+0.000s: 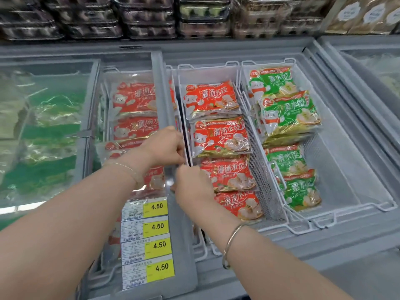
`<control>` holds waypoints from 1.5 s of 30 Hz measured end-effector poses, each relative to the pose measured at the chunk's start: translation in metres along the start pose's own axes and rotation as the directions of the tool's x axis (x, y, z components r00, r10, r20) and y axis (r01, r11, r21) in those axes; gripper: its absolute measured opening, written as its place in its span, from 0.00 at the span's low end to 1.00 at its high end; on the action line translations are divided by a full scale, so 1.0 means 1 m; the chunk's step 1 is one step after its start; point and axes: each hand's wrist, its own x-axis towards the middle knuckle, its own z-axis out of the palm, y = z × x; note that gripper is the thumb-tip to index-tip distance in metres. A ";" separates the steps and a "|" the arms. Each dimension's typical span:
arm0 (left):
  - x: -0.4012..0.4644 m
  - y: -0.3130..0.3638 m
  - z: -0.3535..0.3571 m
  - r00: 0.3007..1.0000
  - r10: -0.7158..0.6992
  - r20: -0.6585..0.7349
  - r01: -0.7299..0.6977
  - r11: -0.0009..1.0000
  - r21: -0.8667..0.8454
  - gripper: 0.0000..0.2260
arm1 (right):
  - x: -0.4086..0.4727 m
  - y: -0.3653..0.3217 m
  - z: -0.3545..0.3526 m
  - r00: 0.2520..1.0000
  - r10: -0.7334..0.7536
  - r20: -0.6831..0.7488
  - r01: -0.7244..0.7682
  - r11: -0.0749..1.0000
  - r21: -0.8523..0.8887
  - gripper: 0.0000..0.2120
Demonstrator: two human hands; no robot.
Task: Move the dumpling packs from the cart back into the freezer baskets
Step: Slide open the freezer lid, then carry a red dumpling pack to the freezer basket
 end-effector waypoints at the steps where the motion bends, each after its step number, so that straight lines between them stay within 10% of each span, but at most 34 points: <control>1: -0.001 0.000 0.000 1.000 -0.005 0.000 0.005 1.000 0.017 0.13 | 0.000 -0.001 0.001 1.000 -0.004 0.004 0.004 1.000 0.005 0.12; 14: 0.026 0.060 -0.020 1.000 0.005 -0.012 -0.005 1.000 0.021 0.12 | -0.012 0.067 -0.055 0.991 0.038 -0.130 -0.033 0.998 0.045 0.14; 23: 0.110 0.250 -0.043 0.978 0.183 -0.104 -0.181 0.983 0.027 0.12 | -0.071 0.223 -0.150 0.894 0.273 -0.355 -0.226 0.959 0.169 0.13; 34: 0.187 0.576 -0.051 0.852 0.433 -0.295 -0.500 0.839 -0.213 0.10 | -0.196 0.470 -0.270 0.591 0.552 -0.588 -0.433 0.832 0.346 0.15; 45: 0.228 0.750 -0.010 0.760 0.637 -0.130 -0.647 0.722 -0.243 0.13 | -0.296 0.621 -0.283 0.179 0.827 -0.534 -0.609 0.519 0.600 0.13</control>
